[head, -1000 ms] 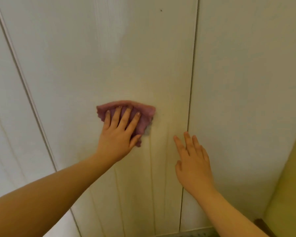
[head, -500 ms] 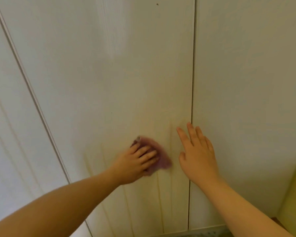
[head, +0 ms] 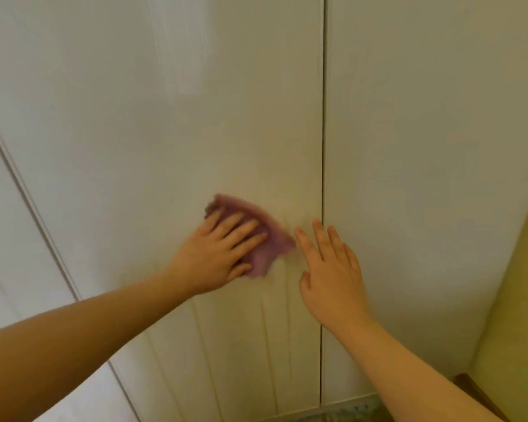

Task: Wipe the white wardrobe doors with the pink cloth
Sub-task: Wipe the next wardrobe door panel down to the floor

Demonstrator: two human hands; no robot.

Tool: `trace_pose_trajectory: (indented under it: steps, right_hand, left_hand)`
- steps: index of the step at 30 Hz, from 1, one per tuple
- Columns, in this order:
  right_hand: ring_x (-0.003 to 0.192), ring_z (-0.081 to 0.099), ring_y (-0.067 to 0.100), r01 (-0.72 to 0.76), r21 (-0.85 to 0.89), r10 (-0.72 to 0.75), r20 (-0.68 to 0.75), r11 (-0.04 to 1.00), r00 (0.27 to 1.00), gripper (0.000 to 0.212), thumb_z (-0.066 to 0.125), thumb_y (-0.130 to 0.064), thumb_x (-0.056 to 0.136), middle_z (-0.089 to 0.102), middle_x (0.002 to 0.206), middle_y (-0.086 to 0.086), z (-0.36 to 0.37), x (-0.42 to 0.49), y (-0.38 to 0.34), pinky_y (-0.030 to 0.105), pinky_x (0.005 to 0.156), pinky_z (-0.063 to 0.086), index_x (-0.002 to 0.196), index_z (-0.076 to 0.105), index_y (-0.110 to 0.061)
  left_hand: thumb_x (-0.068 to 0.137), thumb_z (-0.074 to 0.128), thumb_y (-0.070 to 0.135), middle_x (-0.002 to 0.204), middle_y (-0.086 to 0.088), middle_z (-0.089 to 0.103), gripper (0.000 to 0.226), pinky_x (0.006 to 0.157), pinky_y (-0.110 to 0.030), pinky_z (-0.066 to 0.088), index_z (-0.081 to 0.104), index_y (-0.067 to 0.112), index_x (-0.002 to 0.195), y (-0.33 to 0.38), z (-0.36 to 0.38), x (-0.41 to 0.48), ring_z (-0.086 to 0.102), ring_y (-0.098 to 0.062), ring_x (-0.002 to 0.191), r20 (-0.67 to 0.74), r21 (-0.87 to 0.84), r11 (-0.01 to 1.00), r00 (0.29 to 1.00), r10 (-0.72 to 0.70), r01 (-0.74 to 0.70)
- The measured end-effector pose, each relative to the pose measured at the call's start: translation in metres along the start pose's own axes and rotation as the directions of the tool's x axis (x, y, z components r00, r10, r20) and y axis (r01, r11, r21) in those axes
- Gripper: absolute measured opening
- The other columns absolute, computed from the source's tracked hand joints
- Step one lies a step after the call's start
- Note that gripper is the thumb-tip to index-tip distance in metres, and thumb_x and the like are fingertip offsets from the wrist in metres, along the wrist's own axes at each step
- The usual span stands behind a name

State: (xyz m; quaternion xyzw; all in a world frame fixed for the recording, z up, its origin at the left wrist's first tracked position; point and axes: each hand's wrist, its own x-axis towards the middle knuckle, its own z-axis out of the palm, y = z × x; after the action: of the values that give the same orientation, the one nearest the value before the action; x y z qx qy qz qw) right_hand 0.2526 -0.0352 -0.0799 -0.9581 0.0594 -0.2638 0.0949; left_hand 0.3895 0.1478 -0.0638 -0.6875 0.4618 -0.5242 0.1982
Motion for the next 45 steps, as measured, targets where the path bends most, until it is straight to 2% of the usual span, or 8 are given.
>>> trace_pose_trajectory:
  steps: [3, 6, 12, 18, 23, 35, 40, 45]
  right_hand:
    - [0.145, -0.001, 0.024, 0.034, 0.043, -0.033, -0.021, 0.998, 0.999, 0.074, 0.045, -0.011, 0.088, -0.003, 0.156, 0.0, 0.004, 0.0, 0.005, 0.032, 0.112, -0.002, 0.149, 0.007, -0.028]
    - [0.134, 0.035, 0.033, -0.023, 0.023, 0.024, -0.031, 0.999, 0.999, 0.081, 0.066, -0.008, 0.068, 0.034, 0.148, 0.011, 0.007, 0.0, 0.007, 0.039, 0.105, 0.025, 0.143, 0.035, -0.017]
    - [0.145, 0.0, 0.023, -0.045, 0.018, 0.045, -0.007, 0.999, 0.999, 0.072, 0.039, -0.011, 0.089, -0.003, 0.157, 0.004, -0.003, 0.0, 0.013, 0.036, 0.115, 0.006, 0.149, 0.0, -0.02]
    - [0.144, -0.009, 0.02, -0.081, 0.064, 0.08, 0.012, 0.995, 0.997, 0.072, 0.037, -0.012, 0.092, -0.011, 0.157, 0.002, -0.004, 0.002, 0.018, 0.033, 0.115, -0.002, 0.148, -0.007, -0.021]
    - [0.144, -0.007, 0.02, -0.072, 0.066, 0.071, 0.018, 0.995, 0.997, 0.074, 0.039, -0.014, 0.091, -0.009, 0.157, 0.002, -0.007, 0.001, 0.014, 0.033, 0.115, 0.001, 0.149, -0.006, -0.021]
    - [0.144, -0.007, 0.019, -0.072, 0.017, 0.071, 0.051, 0.997, 0.996, 0.073, 0.038, -0.016, 0.091, -0.009, 0.157, 0.001, -0.005, -0.002, 0.017, 0.033, 0.115, 0.001, 0.149, -0.006, -0.022]
    - [0.144, -0.006, 0.02, -0.075, 0.028, 0.073, 0.082, 0.997, 0.994, 0.073, 0.038, -0.014, 0.091, -0.009, 0.157, 0.002, 0.002, -0.004, 0.016, 0.034, 0.115, 0.001, 0.149, -0.007, -0.021]
    - [0.144, -0.007, 0.018, -0.043, 0.009, 0.042, 0.096, 0.999, 0.994, 0.074, 0.038, -0.012, 0.09, -0.01, 0.157, 0.0, 0.006, -0.003, 0.011, 0.033, 0.114, 0.001, 0.149, -0.007, -0.022]
  left_hand:
    - [0.091, 0.042, 0.044, 0.133, -0.02, 0.053, 0.053, 0.106, -0.055, 0.02, 0.05, 0.013, 0.134, -0.052, -0.018, 0.049, 0.038, -0.041, 0.125, -0.091, 0.083, 0.956, 0.957, -0.274, 0.281]
    - [0.091, 0.042, 0.043, 0.137, -0.022, 0.049, 0.054, 0.107, -0.058, 0.015, 0.05, 0.01, 0.134, -0.044, -0.014, 0.069, 0.037, -0.046, 0.126, -0.133, 0.083, 0.903, 0.902, -0.41, 0.422]
    - [0.077, 0.047, 0.048, 0.116, -0.008, 0.067, 0.052, 0.1, -0.048, 0.028, 0.07, 0.018, 0.112, 0.036, 0.001, 0.01, 0.05, -0.034, 0.111, 0.128, -0.083, 0.974, 0.967, 0.221, -0.212]
    - [0.088, 0.045, 0.045, 0.135, -0.019, 0.053, 0.055, 0.107, -0.057, 0.017, 0.057, 0.013, 0.131, -0.008, -0.01, 0.057, 0.035, -0.039, 0.126, -0.012, 0.005, 0.94, 0.94, -0.341, 0.341]
    - [0.081, 0.041, 0.049, 0.117, -0.007, 0.067, 0.053, 0.102, -0.047, 0.028, 0.071, 0.02, 0.112, 0.045, 0.001, 0.003, 0.057, -0.031, 0.11, 0.202, -0.136, 0.97, 0.953, 0.226, -0.202]
    - [0.079, 0.041, 0.048, 0.121, -0.01, 0.064, 0.058, 0.108, -0.046, 0.018, 0.067, 0.014, 0.118, 0.076, 0.011, -0.011, 0.04, -0.03, 0.118, 0.251, -0.146, 0.987, 0.963, 0.098, -0.063]
    - [0.086, 0.046, 0.042, 0.133, -0.019, 0.055, 0.054, 0.107, -0.054, 0.02, 0.058, 0.011, 0.129, 0.042, 0.002, 0.014, 0.037, -0.037, 0.124, 0.127, -0.06, 0.931, 0.928, -0.351, 0.36]
    - [0.076, 0.041, 0.044, 0.116, -0.008, 0.067, 0.057, 0.109, -0.046, 0.015, 0.068, 0.014, 0.117, 0.118, 0.022, -0.037, 0.042, -0.031, 0.111, 0.368, -0.167, 0.986, 0.928, 0.056, 0.007]
